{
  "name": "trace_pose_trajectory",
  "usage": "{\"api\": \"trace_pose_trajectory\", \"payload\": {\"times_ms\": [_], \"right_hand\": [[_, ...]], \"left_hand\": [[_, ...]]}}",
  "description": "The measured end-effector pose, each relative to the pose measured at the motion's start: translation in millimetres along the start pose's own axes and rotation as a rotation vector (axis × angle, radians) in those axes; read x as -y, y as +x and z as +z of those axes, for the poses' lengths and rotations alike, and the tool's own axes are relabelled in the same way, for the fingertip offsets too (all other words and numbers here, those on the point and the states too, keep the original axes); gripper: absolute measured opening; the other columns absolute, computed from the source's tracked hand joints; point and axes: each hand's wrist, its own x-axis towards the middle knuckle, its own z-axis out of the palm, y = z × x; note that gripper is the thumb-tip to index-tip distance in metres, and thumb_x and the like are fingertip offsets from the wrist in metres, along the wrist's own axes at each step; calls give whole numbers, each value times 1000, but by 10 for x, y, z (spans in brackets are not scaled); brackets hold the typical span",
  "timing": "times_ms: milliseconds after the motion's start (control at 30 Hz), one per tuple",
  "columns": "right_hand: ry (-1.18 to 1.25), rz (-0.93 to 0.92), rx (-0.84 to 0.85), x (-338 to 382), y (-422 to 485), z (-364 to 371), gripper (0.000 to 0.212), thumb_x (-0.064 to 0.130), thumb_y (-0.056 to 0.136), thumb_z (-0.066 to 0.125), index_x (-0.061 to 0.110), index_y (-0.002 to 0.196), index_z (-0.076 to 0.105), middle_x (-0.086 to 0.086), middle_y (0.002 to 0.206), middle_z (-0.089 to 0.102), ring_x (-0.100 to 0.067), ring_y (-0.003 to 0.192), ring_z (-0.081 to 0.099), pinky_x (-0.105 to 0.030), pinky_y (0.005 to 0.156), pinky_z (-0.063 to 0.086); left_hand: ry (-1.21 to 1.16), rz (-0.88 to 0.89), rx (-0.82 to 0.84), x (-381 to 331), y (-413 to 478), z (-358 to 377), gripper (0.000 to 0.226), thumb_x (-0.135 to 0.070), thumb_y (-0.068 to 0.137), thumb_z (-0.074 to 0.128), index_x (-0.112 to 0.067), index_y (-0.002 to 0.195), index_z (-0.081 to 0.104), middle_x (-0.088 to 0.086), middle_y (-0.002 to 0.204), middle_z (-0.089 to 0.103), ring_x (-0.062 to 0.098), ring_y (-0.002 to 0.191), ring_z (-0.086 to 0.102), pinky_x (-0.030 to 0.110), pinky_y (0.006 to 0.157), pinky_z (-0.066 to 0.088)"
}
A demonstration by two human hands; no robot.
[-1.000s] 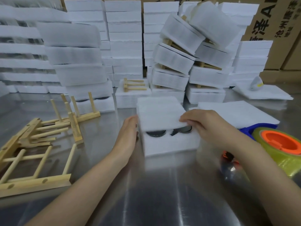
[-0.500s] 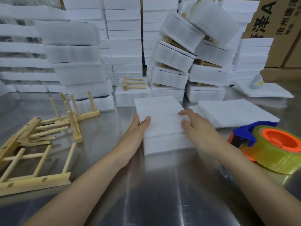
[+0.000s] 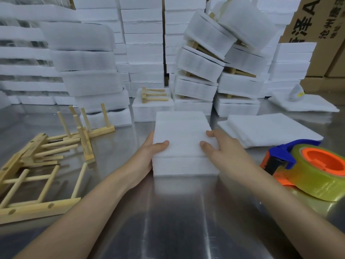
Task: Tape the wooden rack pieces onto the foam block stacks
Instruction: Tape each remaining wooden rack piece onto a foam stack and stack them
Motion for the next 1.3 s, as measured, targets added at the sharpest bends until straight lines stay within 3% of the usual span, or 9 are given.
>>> {"api": "trace_pose_trajectory", "payload": {"times_ms": [133, 267, 500, 600, 700, 833, 933, 1167, 1300], "right_hand": [[-1, 1, 37, -18, 22, -20, 44, 44, 95, 47, 24, 134, 43, 9, 104, 54, 4, 71, 49, -7, 54, 29], [10, -11, 102, -37, 33, -35, 42, 45, 96, 45, 24, 132, 38, 7, 115, 52, 7, 78, 47, -9, 60, 30], [28, -15, 123, -24, 9, -30, 40, 44, 98, 43, 22, 130, 35, 6, 102, 53, 3, 76, 49, -7, 55, 30], [22, -25, 118, -23, 2, -17, 42, 42, 99, 42, 19, 133, 34, 4, 113, 48, -5, 81, 46, -2, 57, 30], [1, -31, 119, -22, 5, -11, 43, 42, 99, 41, 18, 133, 33, 4, 113, 47, -2, 80, 45, -2, 58, 31], [-29, -39, 113, -29, 12, -5, 43, 43, 98, 41, 18, 132, 34, 4, 109, 48, 6, 74, 44, -4, 57, 31], [-39, -38, 118, -26, 10, -5, 43, 43, 98, 40, 18, 132, 34, 3, 107, 49, 7, 74, 45, -6, 57, 31], [-28, -46, 124, -14, -2, -6, 43, 42, 99, 39, 17, 133, 32, 2, 116, 49, -6, 81, 47, -25, 63, 30], [-18, -49, 146, -44, 21, -1, 48, 42, 99, 39, 15, 137, 29, 2, 139, 42, -8, 103, 41, -19, 75, 27]], "left_hand": [[-29, 0, 41, 1, -4, -13, 63, -22, 77, 58, -26, 139, 44, -3, 126, 65, 15, 114, 63, 25, 89, 50], [-49, 2, 65, 22, 22, -57, 71, -12, 74, 67, -25, 139, 44, -2, 128, 64, 17, 116, 62, 29, 92, 49], [46, -45, -27, -64, 48, -39, 28, -24, 86, 59, -27, 114, 64, 0, 114, 69, 13, 103, 67, 28, 86, 49], [646, 76, -519, -154, 83, -214, 28, -26, 100, 42, -21, 88, 67, 3, 102, 63, 23, 103, 58, 29, 85, 42], [1423, 110, -892, -161, 25, -498, 27, -15, 86, 52, -1, 105, 64, 21, 122, 48, 39, 117, 42, 43, 98, 32], [1550, -438, -806, -158, -60, -562, 55, -24, 90, 48, -1, 139, 38, 23, 154, 11, 46, 141, 10, 51, 116, 9], [1577, -509, -754, -145, -44, -528, 52, -22, 92, 44, -5, 141, 36, 21, 151, 16, 45, 137, 20, 45, 114, 18], [1453, -249, -708, -202, -100, -425, 35, 7, 83, 51, 4, 118, 49, 23, 136, 21, 45, 111, 44, 45, 93, 44], [1210, 413, -822, -311, -130, -297, 35, 11, 88, 42, 2, 120, 53, 22, 135, 26, 36, 107, 48, 31, 94, 40]]}}
